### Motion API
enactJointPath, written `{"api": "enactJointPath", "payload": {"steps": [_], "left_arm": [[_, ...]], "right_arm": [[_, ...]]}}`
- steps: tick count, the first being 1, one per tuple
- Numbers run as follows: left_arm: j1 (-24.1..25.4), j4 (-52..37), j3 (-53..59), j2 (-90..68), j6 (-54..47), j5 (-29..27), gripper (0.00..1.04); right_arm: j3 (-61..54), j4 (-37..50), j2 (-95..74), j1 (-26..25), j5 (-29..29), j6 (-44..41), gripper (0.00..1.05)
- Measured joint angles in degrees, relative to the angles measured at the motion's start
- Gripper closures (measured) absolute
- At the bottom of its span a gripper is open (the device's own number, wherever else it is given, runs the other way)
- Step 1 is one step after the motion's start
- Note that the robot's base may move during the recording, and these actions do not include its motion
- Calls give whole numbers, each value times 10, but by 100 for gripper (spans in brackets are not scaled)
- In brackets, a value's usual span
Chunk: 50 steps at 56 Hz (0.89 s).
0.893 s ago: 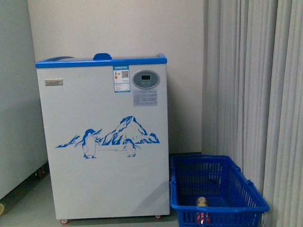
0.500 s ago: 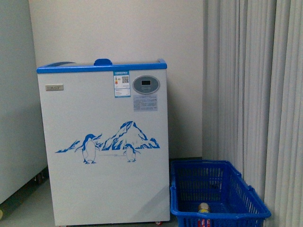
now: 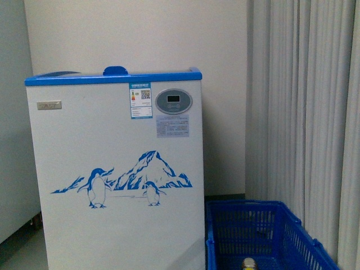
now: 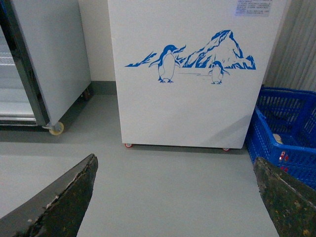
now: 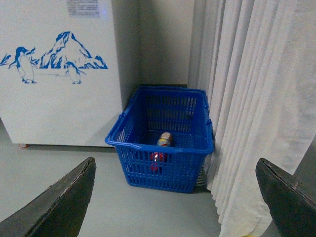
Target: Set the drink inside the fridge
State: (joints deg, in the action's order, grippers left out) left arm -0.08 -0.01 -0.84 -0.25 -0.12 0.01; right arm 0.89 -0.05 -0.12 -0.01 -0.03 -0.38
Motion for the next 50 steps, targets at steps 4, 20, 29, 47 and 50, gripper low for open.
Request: {"api": "enactJointPath", "payload": {"steps": [4, 20, 29, 47, 50], "left_arm": [[0, 0, 0, 0, 0, 0, 8], [0, 0, 0, 0, 0, 0, 8], [0, 0, 0, 0, 0, 0, 8], [0, 0, 0, 0, 0, 0, 8], [0, 0, 0, 0, 0, 0, 8]], "right_arm": [[0, 0, 0, 0, 0, 0, 8], [0, 0, 0, 0, 0, 0, 8], [0, 0, 0, 0, 0, 0, 8], [0, 0, 0, 0, 0, 0, 8], [0, 0, 0, 0, 0, 0, 8]]}}
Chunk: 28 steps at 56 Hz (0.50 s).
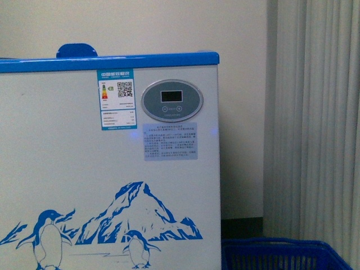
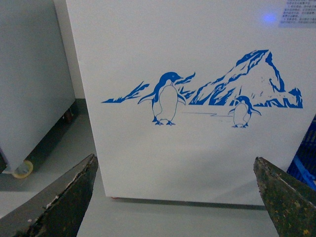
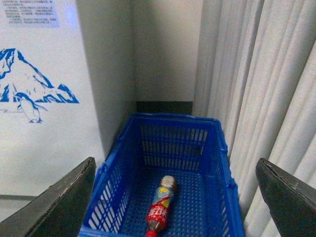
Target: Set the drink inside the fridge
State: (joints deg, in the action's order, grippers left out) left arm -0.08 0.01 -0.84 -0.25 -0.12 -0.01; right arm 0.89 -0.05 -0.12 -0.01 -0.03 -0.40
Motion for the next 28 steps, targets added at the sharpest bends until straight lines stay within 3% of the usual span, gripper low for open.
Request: {"api": "enactJointPath", "payload": {"steps": [28], "left_arm": [[0, 0, 0, 0, 0, 0, 8]], "right_arm": [[0, 0, 0, 0, 0, 0, 8]]}}
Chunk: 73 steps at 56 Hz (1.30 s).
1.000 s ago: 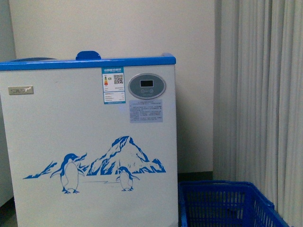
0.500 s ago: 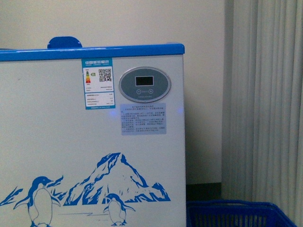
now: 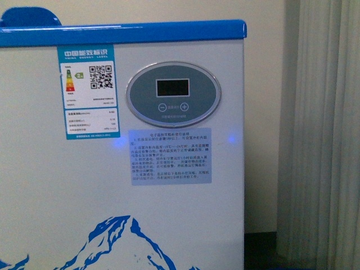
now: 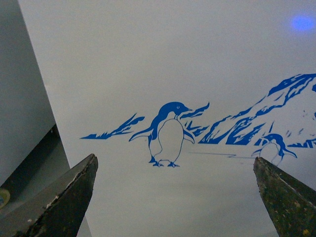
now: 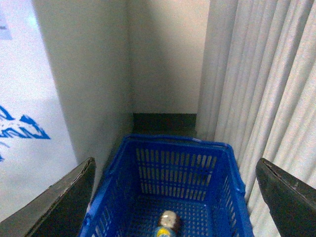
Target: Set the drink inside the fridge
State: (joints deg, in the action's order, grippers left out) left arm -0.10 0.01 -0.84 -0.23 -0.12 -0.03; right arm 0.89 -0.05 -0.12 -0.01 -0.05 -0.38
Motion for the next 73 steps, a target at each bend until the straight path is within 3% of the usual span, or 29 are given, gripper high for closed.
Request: {"api": "enactJointPath", "payload": {"steps": [9, 13, 17, 23, 28, 33, 56, 73], "left_arm": [[0, 0, 0, 0, 0, 1, 8], [0, 0, 0, 0, 0, 0, 8], [0, 0, 0, 0, 0, 1, 8], [0, 0, 0, 0, 0, 0, 8], [0, 0, 0, 0, 0, 0, 8], [0, 0, 0, 0, 0, 0, 8], [0, 0, 0, 0, 0, 0, 8], [0, 0, 0, 0, 0, 0, 8]], "right_arm": [[2, -5, -5, 0, -3, 4, 8], [67, -146, -116, -33, -47, 43, 8], [101, -175, -233, -67, -68, 58, 8], [146, -70, -508, -112, -72, 84, 8], [196, 58, -744, -108, -50, 90, 8], [250, 123, -919, -93, -45, 102, 8], [487, 175, -1329, -37, -18, 134, 8], [658, 166, -1539, -3, -10, 149, 8]]}}
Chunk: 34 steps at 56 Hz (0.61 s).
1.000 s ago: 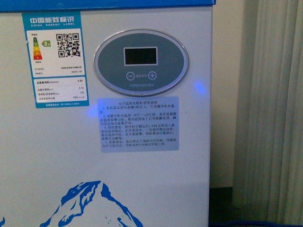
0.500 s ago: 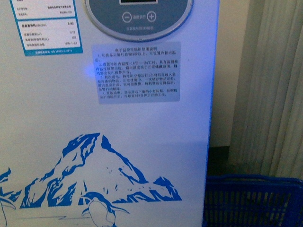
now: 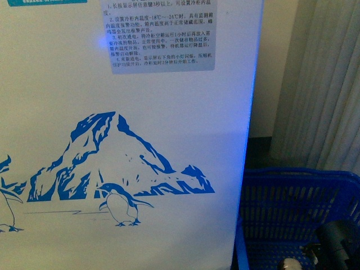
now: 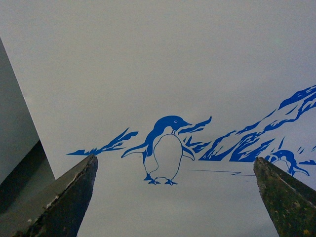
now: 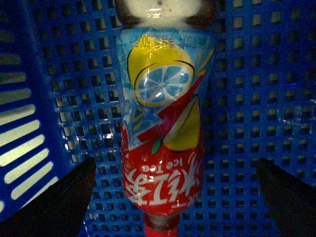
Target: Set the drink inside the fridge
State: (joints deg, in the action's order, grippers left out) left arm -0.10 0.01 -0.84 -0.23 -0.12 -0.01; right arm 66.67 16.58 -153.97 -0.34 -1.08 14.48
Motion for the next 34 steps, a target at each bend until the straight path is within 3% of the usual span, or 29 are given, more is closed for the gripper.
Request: {"api": "enactJointPath", "payload": {"steps": [19, 34], "left_arm": [[0, 0, 0, 0, 0, 0, 8], [0, 0, 0, 0, 0, 0, 8]], "right_arm": [[118, -39, -113, 24, 7, -1, 8], [143, -41, -150, 32, 16, -21, 8]]}}
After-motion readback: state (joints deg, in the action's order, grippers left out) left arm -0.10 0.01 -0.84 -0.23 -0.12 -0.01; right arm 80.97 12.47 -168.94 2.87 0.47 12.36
